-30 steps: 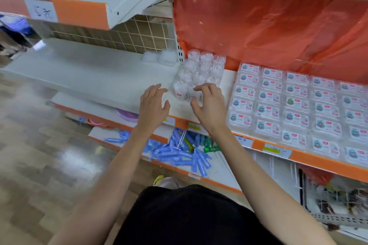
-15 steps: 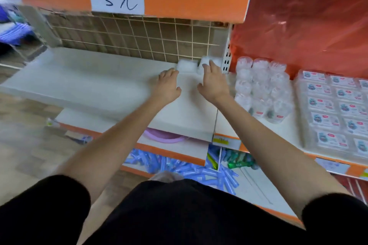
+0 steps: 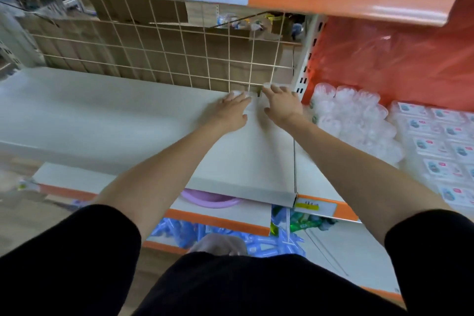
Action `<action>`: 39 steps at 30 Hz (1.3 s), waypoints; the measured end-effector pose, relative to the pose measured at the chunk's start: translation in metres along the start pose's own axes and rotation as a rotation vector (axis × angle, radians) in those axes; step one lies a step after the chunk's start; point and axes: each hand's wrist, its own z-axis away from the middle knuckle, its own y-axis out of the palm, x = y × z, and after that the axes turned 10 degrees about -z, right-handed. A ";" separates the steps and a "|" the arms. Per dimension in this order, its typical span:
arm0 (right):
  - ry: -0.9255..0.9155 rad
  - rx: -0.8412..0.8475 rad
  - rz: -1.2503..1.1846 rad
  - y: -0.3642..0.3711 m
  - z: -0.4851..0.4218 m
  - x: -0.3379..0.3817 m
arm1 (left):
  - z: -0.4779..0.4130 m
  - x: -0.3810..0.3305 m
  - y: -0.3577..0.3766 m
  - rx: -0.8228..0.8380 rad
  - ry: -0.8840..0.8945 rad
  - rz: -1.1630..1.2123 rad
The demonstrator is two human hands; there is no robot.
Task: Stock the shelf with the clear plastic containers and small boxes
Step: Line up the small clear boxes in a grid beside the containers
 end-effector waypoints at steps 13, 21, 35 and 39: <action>-0.122 -0.092 -0.112 -0.012 0.094 0.040 | 0.132 0.005 -0.005 -0.004 0.002 0.036; -0.176 0.003 -0.161 -0.001 0.162 0.032 | 0.157 -0.002 -0.014 0.001 0.046 0.102; -0.089 0.089 -0.376 -0.061 0.172 0.000 | 0.149 -0.038 -0.055 0.074 -0.087 0.312; -0.077 -0.110 -0.445 -0.100 0.209 -0.058 | 0.157 -0.110 -0.087 -0.051 -0.011 0.331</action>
